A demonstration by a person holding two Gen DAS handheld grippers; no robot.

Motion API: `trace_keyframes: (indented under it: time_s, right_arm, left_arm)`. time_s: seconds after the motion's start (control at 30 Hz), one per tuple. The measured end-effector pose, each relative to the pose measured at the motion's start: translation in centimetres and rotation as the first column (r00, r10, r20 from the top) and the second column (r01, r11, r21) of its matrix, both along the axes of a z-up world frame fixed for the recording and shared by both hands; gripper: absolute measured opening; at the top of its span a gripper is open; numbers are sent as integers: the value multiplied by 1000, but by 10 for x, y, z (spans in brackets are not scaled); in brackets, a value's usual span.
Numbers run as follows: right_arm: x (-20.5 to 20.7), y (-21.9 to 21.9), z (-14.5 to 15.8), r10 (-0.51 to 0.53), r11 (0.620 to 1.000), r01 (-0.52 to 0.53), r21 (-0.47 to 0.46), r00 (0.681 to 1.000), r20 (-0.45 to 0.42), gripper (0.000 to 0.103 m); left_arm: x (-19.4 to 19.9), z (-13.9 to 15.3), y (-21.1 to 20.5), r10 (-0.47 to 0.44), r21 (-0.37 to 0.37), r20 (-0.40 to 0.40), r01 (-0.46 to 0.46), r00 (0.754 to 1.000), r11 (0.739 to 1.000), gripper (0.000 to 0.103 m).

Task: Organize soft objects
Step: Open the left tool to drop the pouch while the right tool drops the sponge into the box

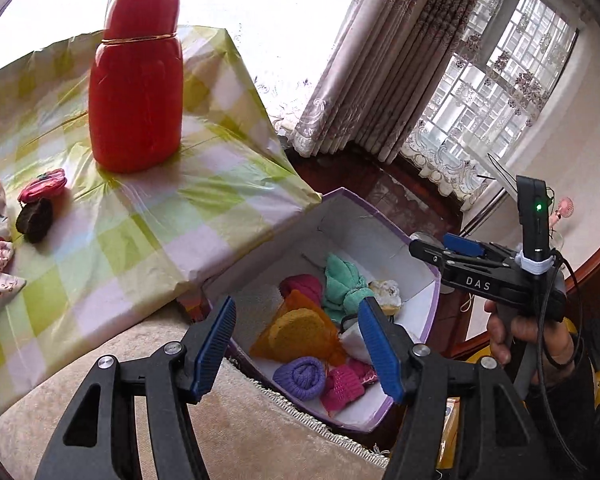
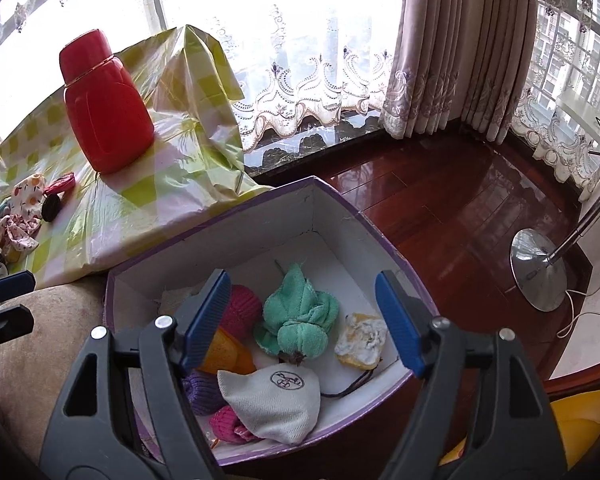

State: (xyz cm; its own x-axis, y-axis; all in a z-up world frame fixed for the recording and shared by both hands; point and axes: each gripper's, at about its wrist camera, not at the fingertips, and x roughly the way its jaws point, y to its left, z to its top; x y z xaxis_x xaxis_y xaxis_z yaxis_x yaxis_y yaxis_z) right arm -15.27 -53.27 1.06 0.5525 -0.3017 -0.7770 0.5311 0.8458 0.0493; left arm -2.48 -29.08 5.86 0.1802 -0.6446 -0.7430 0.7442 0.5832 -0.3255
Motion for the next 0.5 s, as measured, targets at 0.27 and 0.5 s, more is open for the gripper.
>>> trace_keyframes:
  time_s: [0.27, 0.5]
  right_arm:
    - [15, 22, -76, 158, 987, -145, 64, 906, -394, 79]
    - [26, 27, -124, 314, 925, -376, 60, 664, -679, 79]
  left_arm:
    - [21, 3, 55, 124, -29, -5, -124, 992, 992, 65]
    - [33, 2, 76, 173, -57, -20, -174, 985, 983, 65]
